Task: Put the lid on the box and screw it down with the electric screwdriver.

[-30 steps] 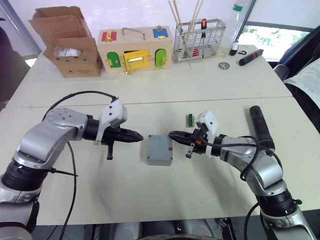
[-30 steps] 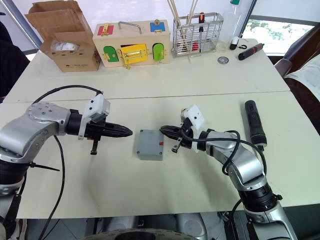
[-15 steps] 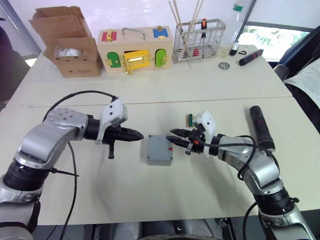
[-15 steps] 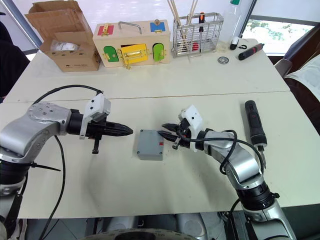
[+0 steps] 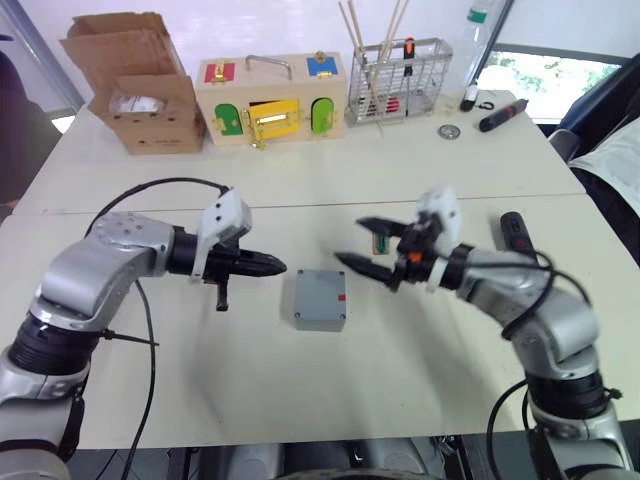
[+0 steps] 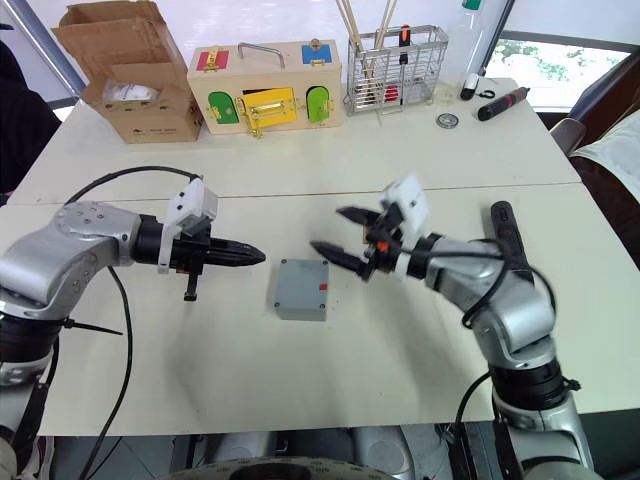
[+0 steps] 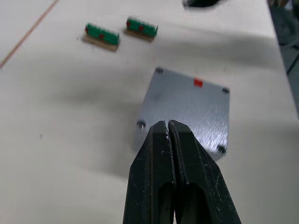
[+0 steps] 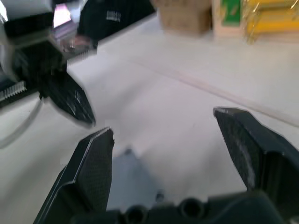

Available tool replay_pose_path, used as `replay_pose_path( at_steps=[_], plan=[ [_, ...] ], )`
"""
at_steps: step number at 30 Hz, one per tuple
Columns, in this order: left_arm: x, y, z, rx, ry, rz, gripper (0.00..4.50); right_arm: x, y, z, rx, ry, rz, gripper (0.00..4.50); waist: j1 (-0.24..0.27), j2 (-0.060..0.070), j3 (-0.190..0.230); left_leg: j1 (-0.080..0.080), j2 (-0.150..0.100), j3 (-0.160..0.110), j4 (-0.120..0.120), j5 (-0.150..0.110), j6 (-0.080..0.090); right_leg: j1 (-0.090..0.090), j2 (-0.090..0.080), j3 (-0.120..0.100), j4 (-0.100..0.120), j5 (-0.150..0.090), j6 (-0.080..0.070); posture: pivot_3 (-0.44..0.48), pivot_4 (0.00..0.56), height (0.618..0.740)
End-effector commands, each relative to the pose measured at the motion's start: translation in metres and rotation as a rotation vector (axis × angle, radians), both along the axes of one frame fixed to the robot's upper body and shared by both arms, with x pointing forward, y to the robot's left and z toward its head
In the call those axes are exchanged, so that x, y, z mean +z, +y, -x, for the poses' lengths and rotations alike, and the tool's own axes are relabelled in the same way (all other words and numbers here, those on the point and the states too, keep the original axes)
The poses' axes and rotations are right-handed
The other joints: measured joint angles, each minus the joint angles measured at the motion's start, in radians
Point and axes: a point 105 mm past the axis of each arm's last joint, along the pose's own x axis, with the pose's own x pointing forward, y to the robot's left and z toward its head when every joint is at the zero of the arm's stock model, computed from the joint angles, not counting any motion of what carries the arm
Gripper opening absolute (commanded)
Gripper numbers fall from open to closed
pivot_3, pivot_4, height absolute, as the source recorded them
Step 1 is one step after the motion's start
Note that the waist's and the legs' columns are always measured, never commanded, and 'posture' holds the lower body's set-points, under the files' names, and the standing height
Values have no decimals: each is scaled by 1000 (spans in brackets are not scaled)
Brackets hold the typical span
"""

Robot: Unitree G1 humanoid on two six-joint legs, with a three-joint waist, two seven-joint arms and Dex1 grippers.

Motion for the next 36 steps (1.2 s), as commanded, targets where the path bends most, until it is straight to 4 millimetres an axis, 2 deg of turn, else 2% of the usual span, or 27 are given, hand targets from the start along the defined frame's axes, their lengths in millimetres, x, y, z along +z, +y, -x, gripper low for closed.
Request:
replay_pose_path(
  at_steps=[1, 7, 10, 13, 15, 16, 17, 20, 25, 32, 36],
  plan=[
    [12, -7, 5, -37, -29, 40, 0, 34, -36, 3, -77, -33, -28, 4424, 3, 0, 0, 0, 0, 0, 0, 0, 0, 0, 0, 0, 0, 0, 0, 0, 150, 740],
    [5, -19, 9, -59, -15, 81, 0, 54, -114, -3, -340, 55, 120, 4466, 15, 0, 0, 0, -1, 1, 0, 0, 1, 0, 0, 0, -1, 0, 0, 0, 150, 740],
    [5, -25, 11, -82, -22, 108, 0, 42, -154, 0, -464, 226, 239, 4466, 24, 0, 0, 0, 0, 1, 0, 0, 1, 0, 0, 1, -1, 0, 0, 0, 150, 740],
    [-2, -30, 12, -92, -41, 96, 0, 14, -191, 16, -562, 542, 299, 4466, 23, 0, 0, 0, 0, 2, 0, -1, 2, 1, 0, 1, -2, 0, 0, 0, 150, 740],
    [-1, -34, 14, -104, -55, 102, 0, 6, -188, 35, -475, 819, 168, 4466, 22, 0, 0, 0, 0, 2, 0, -1, 2, 1, 0, 1, -3, 0, 0, 0, 150, 740],
    [1, -36, 15, -111, -56, 117, 0, 11, -180, 44, -374, 894, 90, 4466, 22, 0, 0, 0, 0, 3, 0, -1, 2, 1, 0, 2, -3, 0, 0, 0, 150, 740],
    [1, -37, 15, -113, -57, 129, 0, 8, -186, 41, -415, 915, 81, 4466, 20, 0, 0, 1, 0, 3, 0, -1, 2, 1, 0, 2, -3, 0, 0, 0, 150, 740],
    [-5, -38, 14, -106, -64, 134, 0, -16, -221, 23, -671, 928, 192, 4466, 15, 0, 0, 2, 1, 4, 0, -1, 2, 1, 1, 3, -2, 0, 0, 0, 150, 740],
    [-9, -46, 25, -119, -57, 158, 0, -44, -250, 22, -784, 997, 326, 4466, 24, 0, 0, 1, 1, 4, 0, -1, 2, 1, 1, 3, -3, 0, 0, 0, 150, 740],
    [-13, -46, 28, -75, -46, 169, 0, -56, -259, -1, -801, 1001, 409, 4466, 17, 1, 0, 1, 1, 4, 0, -1, 2, 0, 1, 3, -4, 0, 0, 0, 150, 740],
    [-14, -44, 29, -49, -41, 169, 0, -65, -257, -6, -771, 1031, 448, 4466, 24, 1, 0, 0, 1, 4, -1, -1, 2, 0, 0, 3, -4, 0, 0, 0, 150, 740]
  ],
)
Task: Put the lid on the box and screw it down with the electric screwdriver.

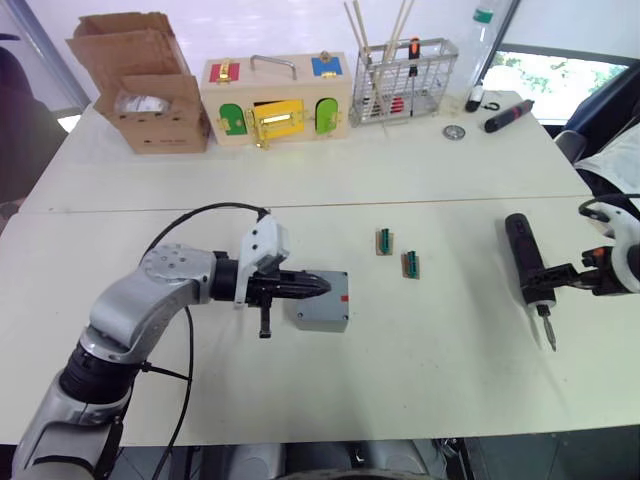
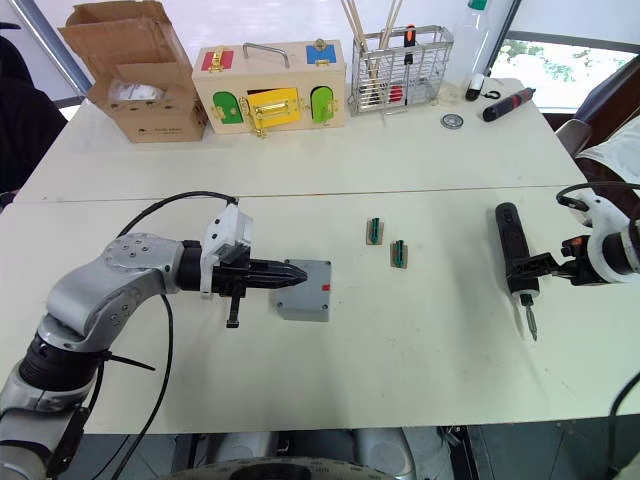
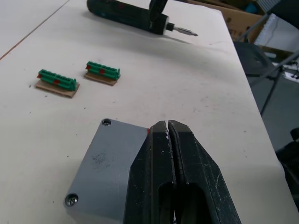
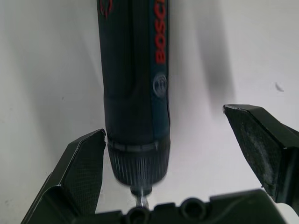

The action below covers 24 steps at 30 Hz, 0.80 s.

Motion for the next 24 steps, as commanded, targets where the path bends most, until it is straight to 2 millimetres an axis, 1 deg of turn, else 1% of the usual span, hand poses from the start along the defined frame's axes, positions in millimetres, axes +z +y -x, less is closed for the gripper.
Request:
replay_pose_path(
  at_steps=[1, 7, 12, 15, 22, 24],
  plan=[
    [9, 3, 3, 16, -31, 16, 0, -1, -4, -1, 23, 21, 24, 4466, 4, 0, 0, 0, 0, 0, 0, 0, 0, 0, 0, 0, 0, 0, 0, 0, 150, 740],
    [-1, 8, 4, 53, -25, -36, 0, -19, -10, 6, 51, 97, 42, 4466, 3, 0, 0, 0, 0, -1, 1, 0, 0, 2, -1, -1, -1, 0, 0, 0, 150, 740],
    [-1, 9, 5, 61, -25, -34, 0, -21, -13, 6, 69, 110, 53, 4466, 5, -3, -2, 2, -1, -3, 1, 0, 0, 6, -1, -3, -4, 0, 0, 0, 150, 740],
    [-2, 11, 5, 70, -25, -38, 0, -19, -9, 7, 103, 118, 35, 4466, 5, -3, -2, 2, -1, -3, 2, 0, 0, 7, -2, -3, -5, 0, 0, 0, 150, 740],
    [-2, 11, 3, 79, -25, -36, 0, -30, -8, 12, 152, 157, 72, 4466, 6, -4, -2, 2, -1, -4, 1, 0, 0, 8, -2, -4, -6, 0, 0, 0, 150, 740],
    [-2, 11, 3, 80, -25, -38, 0, -33, -6, 15, 164, 171, 68, 4009, 8, -5, -3, 2, -1, -4, 1, 0, 0, 8, -2, -4, -6, 0, 0, 0, 150, 740]
  ],
)
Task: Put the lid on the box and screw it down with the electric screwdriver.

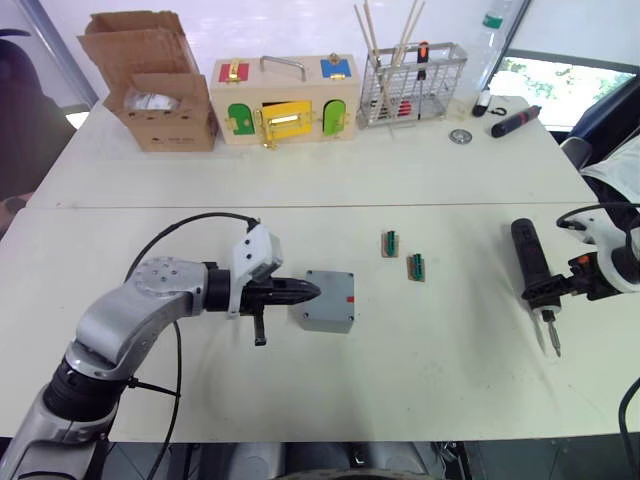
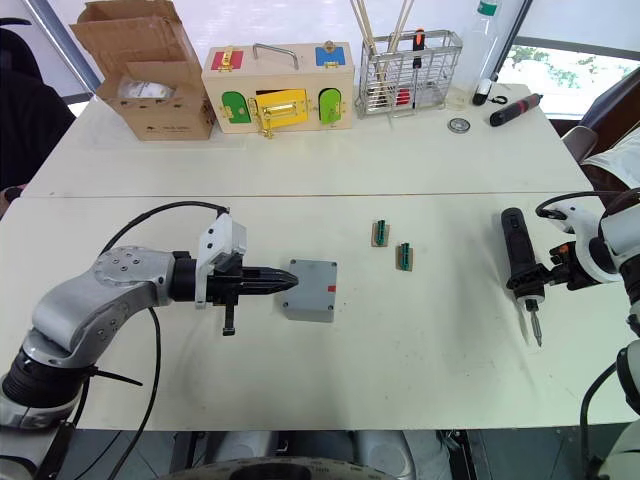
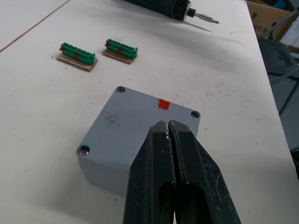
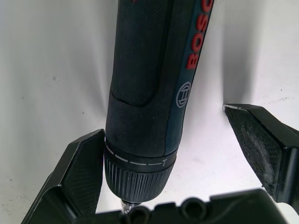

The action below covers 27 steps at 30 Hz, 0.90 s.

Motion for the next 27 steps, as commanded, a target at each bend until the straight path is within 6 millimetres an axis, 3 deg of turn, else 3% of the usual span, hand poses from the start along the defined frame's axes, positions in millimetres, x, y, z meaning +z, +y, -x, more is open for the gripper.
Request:
replay_pose_path(
  at_steps=[1, 7, 10, 14, 17, 19, 20, 23, 25, 27],
  plan=[
    [7, 0, 1, -6, -35, 5, 0, -19, -2, 14, -5, 82, 17, 3734, 3, -1, 0, 0, 0, 0, 0, 0, 0, 0, 0, 0, 0, 0, 0, 0, 150, 740],
    [6, 0, 1, -17, -41, -2, 0, -26, 1, 24, -11, 96, 18, 1981, 15, -1, -1, 0, 0, -1, 0, 0, 0, 0, 0, -1, 0, 0, 0, 0, 150, 740],
    [9, 2, -2, -36, -47, -14, 0, -25, 5, 22, -35, 54, 10, 1958, 21, -2, -1, 0, 0, -2, 0, 0, 0, 0, 0, -2, 0, 0, 0, 0, 150, 740],
    [12, 6, -10, -83, -62, -55, 0, 9, 3, -4, -82, -182, 11, 1958, 15, -4, -2, 0, 0, -2, 0, 0, 0, 0, 1, -2, 0, 0, -1, 0, 150, 740],
    [13, 6, -13, -128, -58, -81, 0, 58, 5, -16, -96, -415, -23, 1958, -3, 2, 1, 1, 0, 2, 0, 0, -1, 0, 1, 1, 0, 0, -1, 0, 150, 740],
    [13, 9, -17, -166, -63, -111, 0, 101, 24, -18, -83, -618, -157, 1958, -7, 10, 4, -2, -1, 3, 0, 0, 0, -3, 0, 2, 2, 0, 0, 0, 150, 740],
    [15, 9, -19, -182, -61, -118, 0, 125, 43, -16, 21, -782, -208, 1958, -8, 11, 3, -3, -1, 4, -1, 0, 0, -6, 1, 2, 4, 0, 0, 0, 150, 740],
    [14, 6, -22, -223, -48, -130, 0, 162, 93, -1, 192, -1137, -337, 1958, -13, 11, 3, -5, 3, 3, -2, 0, 0, -11, 6, 2, 9, 0, 0, 0, 150, 740],
    [9, 3, -33, -178, -64, -140, 0, 164, 127, 2, 209, -1289, -444, 1958, -14, 10, 2, -3, 5, 2, -2, 0, 0, -11, 9, 2, 11, 0, -1, 0, 150, 740],
    [6, 4, -31, -191, -64, -162, 0, 161, 159, 7, 220, -1343, -587, 1958, -14, 10, 2, -2, 5, 1, -2, 0, 0, -11, 8, 2, 11, 0, -1, 0, 150, 740]
  ],
)
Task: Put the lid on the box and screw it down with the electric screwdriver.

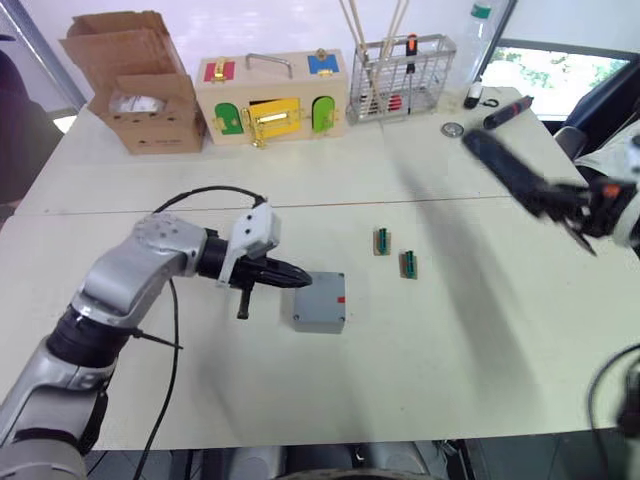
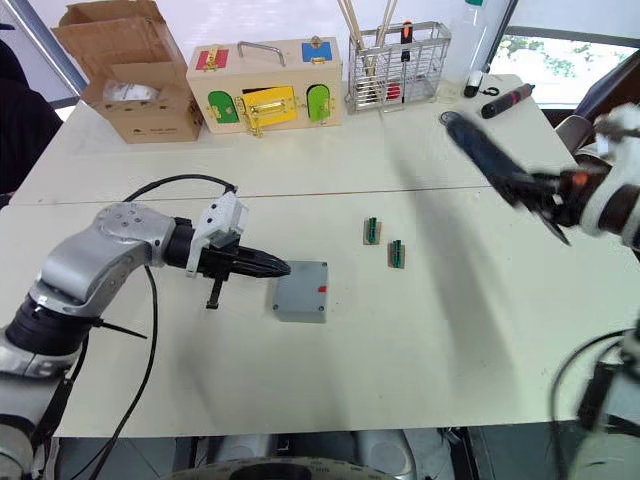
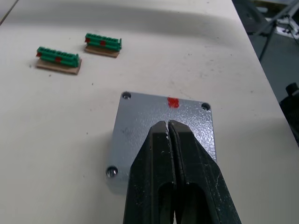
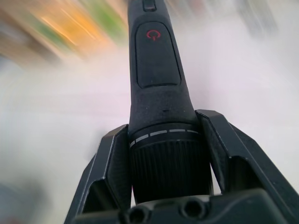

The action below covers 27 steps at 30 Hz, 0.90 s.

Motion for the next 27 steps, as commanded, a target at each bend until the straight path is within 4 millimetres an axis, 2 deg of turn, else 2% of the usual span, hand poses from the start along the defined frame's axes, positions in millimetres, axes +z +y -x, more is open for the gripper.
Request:
replay_pose_path(
  at_steps=[1, 4, 7, 10, 14, 16, 17, 22, 25, 27],
  plan=[
    [-2, 3, 2, -18, -20, -39, 0, 14, 41, 16, 73, -156, -125, 1958, 0, 1, 0, 0, 0, 0, 0, 0, 0, 0, 0, 0, 1, 0, 0, 0, 150, 740],
    [-2, 6, 4, -28, -13, -62, 0, 15, 70, 15, 124, -200, -295, 1958, 9, 1, 0, -2, -4, 0, 1, 2, -4, -2, -5, 1, 2, 0, 0, 0, 150, 740],
    [-2, 11, 4, -21, -21, -86, 0, 11, 88, 14, 148, -184, -430, 1958, 7, 1, 0, -2, -6, -1, 1, 5, -9, -1, -7, 0, 1, 0, 0, 0, 150, 740],
    [3, 15, 5, -1, -13, -83, 0, 5, 99, 15, 191, -149, -483, 1958, 4, 1, 0, -2, -6, -1, 1, 5, -9, -1, -8, 0, 1, 0, 0, 0, 150, 740],
    [4, 18, 7, 15, -13, -89, 0, 6, 101, 17, 228, -137, -497, 1958, -5, 1, 0, -2, -6, -1, 0, 5, -10, -2, -8, 0, 1, 0, 0, 0, 150, 740],
    [3, 18, 8, 15, -14, -91, 0, 5, 91, 19, 218, -128, -459, 1958, -9, 1, 0, -2, -6, -1, 0, 5, -9, -2, -7, 0, 1, 0, 0, 0, 150, 740],
    [3, 17, 8, 15, -14, -88, 0, 5, 79, 19, 192, -127, -425, 1958, -11, 1, 0, -2, -6, -1, 0, 5, -9, -2, -7, 0, 1, 0, 0, 0, 150, 740],
    [2, 12, 9, 5, -19, -68, 0, 6, -3, 28, 1, -43, -237, 1958, 8, 1, 0, -2, -7, -1, 0, 3, -5, -1, -9, -1, -1, 0, 0, 0, 150, 740],
    [2, 6, 11, -22, -36, -55, 0, -13, -31, 47, -41, 135, -101, 1958, 9, 0, 0, -3, -8, -1, 0, 0, -1, 1, -9, -1, -2, 0, 0, 0, 150, 740],
    [5, 1, 14, -45, -53, -47, 0, -28, -39, 58, -42, 271, -46, 1958, 2, 0, 0, -3, -6, 0, 1, 0, 1, 1, -7, 0, -2, 0, 1, 0, 150, 740]
  ],
)
